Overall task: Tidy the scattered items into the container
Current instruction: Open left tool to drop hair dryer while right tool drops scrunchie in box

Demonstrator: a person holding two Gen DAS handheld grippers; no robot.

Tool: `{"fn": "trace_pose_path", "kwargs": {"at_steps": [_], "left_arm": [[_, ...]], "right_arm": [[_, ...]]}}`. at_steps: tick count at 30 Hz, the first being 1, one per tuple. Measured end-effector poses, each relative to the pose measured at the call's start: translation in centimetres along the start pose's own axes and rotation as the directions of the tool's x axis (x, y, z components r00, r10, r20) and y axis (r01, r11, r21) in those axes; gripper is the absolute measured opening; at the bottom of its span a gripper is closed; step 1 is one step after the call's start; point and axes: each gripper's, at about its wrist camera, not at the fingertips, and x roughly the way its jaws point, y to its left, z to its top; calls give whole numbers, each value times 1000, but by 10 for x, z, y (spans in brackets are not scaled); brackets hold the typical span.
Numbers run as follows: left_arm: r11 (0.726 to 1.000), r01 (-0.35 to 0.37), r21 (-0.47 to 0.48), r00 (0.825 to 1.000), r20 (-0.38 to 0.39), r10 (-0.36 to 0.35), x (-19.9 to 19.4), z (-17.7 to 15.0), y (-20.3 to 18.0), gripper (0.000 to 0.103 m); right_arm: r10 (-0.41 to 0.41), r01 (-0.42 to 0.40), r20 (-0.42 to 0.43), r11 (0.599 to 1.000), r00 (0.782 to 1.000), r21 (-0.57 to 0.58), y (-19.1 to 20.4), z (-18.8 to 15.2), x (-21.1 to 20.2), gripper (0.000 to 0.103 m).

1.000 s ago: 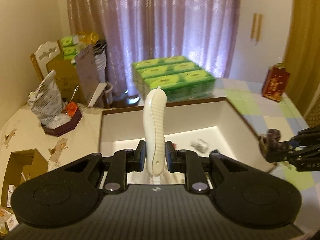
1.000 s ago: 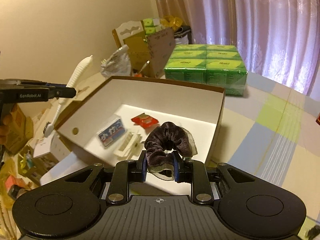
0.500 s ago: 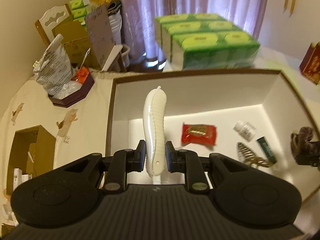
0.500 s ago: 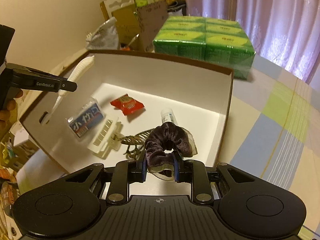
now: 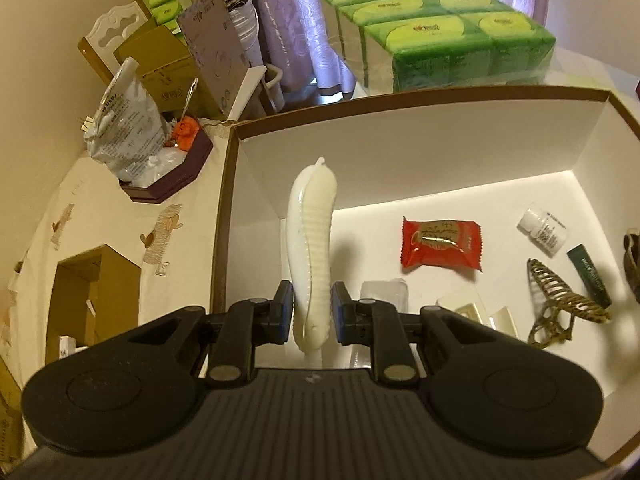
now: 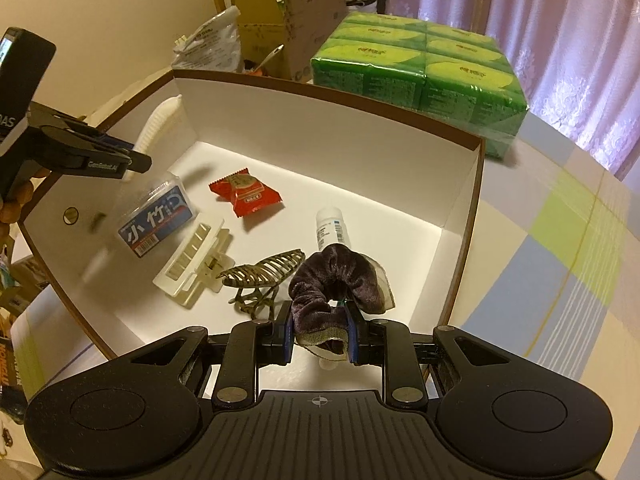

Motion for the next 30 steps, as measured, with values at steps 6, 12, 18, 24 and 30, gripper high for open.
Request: {"fn": "trace_pose_path", "kwargs": {"at_steps": [6,12,18,24,30], "left_arm": [[1000,-5,9,1000,0,5,3,2,-2,19],[1000,1,-6,1000,4,-1,-1,2,0,27],[999,48,-21,999,20,-48,-14,0,4,30],[994,104,-27,994,36,-103,-29,-2,7,37],[991,132,-33,991,45,-130,-43,-7,11,67]], "right_arm": [[6,-6,-3,1000,1000,-12,0,0,0,28],[17,-19,-39,999,999,-48,3,1,1,28],[40,-46,-77,996,996,-81,3,4,3,28],[116,-126,-87,986,989,-111,11,9,3,48],[96,-98,-21,984,995,-151,23,9,-8,103]]}}
